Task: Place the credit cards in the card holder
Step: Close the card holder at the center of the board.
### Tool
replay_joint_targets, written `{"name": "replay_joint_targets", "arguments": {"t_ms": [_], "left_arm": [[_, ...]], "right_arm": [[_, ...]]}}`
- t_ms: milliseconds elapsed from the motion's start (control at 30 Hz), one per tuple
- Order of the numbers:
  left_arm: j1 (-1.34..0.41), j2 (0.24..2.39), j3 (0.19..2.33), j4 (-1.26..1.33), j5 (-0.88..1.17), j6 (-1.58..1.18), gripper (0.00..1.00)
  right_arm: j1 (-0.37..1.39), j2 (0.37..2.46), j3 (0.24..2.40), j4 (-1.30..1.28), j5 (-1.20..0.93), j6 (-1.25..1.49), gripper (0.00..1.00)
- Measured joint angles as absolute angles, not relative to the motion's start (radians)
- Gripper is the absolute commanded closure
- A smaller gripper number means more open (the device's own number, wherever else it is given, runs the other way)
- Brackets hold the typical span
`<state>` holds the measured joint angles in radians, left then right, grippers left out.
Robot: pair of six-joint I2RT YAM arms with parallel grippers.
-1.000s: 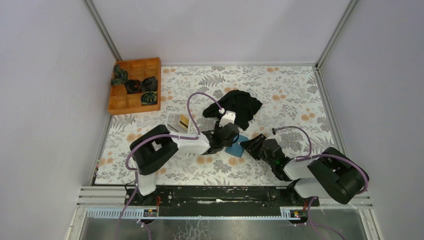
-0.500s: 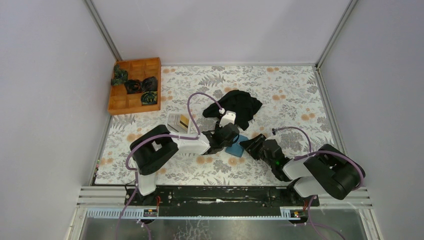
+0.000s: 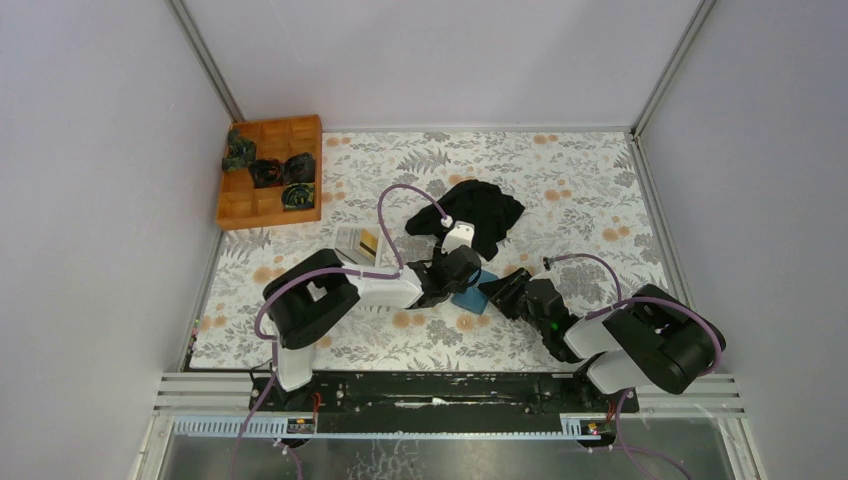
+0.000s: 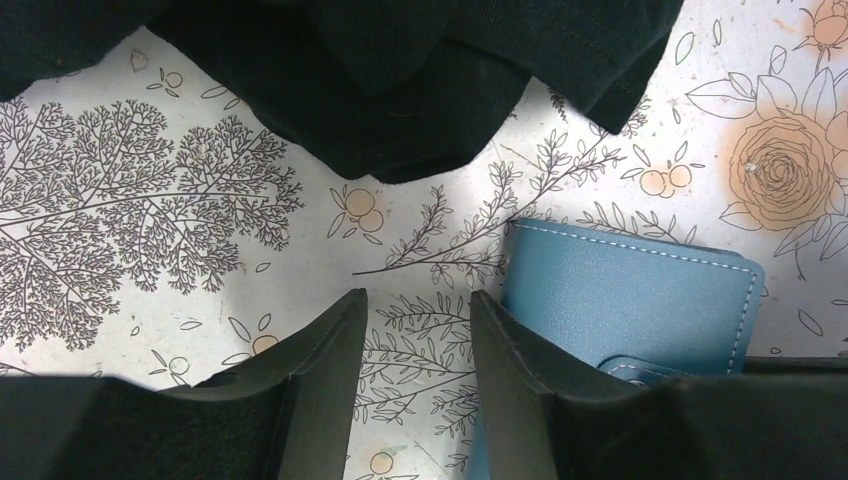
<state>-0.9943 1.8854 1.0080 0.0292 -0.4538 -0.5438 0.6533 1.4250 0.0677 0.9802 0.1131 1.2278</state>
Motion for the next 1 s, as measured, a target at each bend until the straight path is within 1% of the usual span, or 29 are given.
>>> {"name": "replay_joint_targets", "arguments": {"t_ms": [267,667,1000], "left_arm": [[-0.995,1.893,1.016,0.030,-0.455,-0.544,0.50],[-1.003,1.907,1.034,0.031,-0.455,-0.544,0.50],[-1.004,1.909,1.036,0.031,-0.456,-0.544,0.50]], "right_arm": [[0.653,1.414,0.065,0.968,0.111,1.228,0.57],[0.653,1.330,0.054,0.875,0.111,1.224,0.57],[0.653,1.324,0.054,0.868,0.111,1.223,0.56]]}}
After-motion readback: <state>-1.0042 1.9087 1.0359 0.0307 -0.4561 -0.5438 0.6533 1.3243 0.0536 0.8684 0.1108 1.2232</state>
